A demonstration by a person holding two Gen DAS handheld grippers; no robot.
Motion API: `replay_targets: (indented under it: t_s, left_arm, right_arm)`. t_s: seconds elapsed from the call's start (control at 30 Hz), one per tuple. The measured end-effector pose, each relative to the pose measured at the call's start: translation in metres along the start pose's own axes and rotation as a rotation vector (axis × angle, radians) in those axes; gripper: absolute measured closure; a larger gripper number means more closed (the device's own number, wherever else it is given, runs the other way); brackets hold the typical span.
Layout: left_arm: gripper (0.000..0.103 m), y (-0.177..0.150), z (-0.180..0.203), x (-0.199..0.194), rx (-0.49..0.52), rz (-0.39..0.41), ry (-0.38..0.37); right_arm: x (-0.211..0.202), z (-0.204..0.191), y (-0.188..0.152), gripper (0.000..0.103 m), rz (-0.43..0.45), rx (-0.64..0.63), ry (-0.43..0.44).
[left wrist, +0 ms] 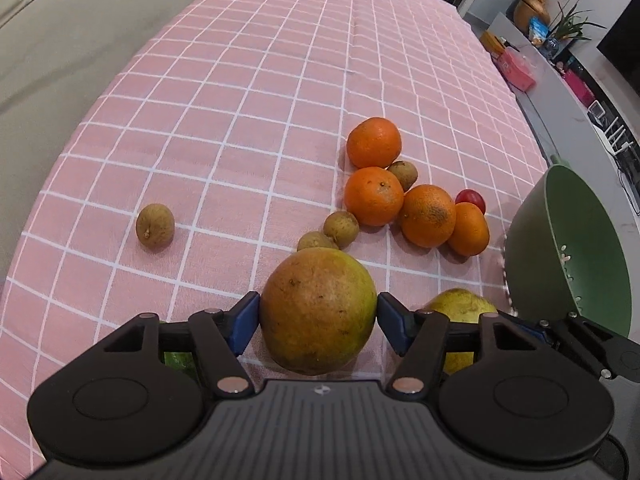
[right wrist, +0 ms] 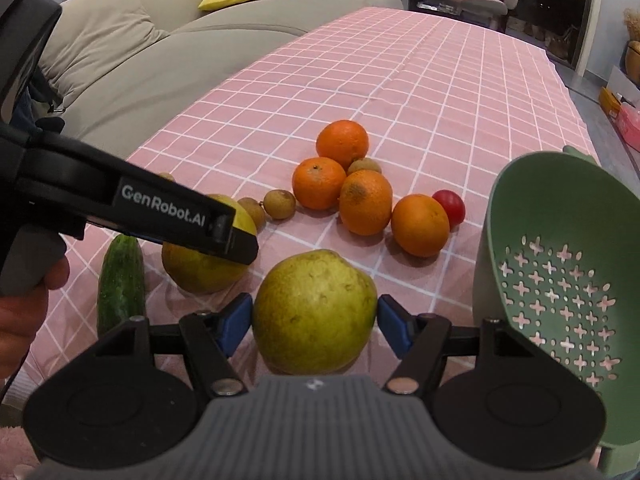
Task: Organize fruits
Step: 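Lift both pears into the green colander and open both tools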
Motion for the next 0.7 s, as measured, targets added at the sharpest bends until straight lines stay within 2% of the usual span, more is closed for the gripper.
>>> replay_targets:
  t_s: [0.17, 0.33, 0.57, 0.7]
  left_arm:
    - [0.030, 0.007, 0.007, -0.018, 0.028, 0.042, -0.002]
    - [0.030, 0.020, 0.016, -0.042, 0.007, 0.089, -0.025]
    - [0.030, 0.043, 0.068, -0.068, 0.067, 0.141, -0.135]
    - [0.030, 0.048, 0.107, -0.064, 0.119, 0.119, -0.209]
  right_arm:
    - [-0.012, -0.003, -0.002, 0.038, 0.012, -0.048, -0.012]
    - [-0.042, -0.003, 0.014, 0.038, 0.097, -0.062, -0.023]
    - [-0.098, 0.018, 0.042, 0.038, 0.216, -0.039, -0.083]
    - [-0.121, 0.049, 0.048, 0.038, 0.226, -0.058, -0.139]
Point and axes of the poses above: each gripper's, at about its wrist camera, not at the fingertips, and x roughly the way its jaws point, z to its right, y to its top, the point moved 10 cm from there along x, roughly the way its jaws point, and after that the axes turned 12 degrees about z, right-handed, at the moved point
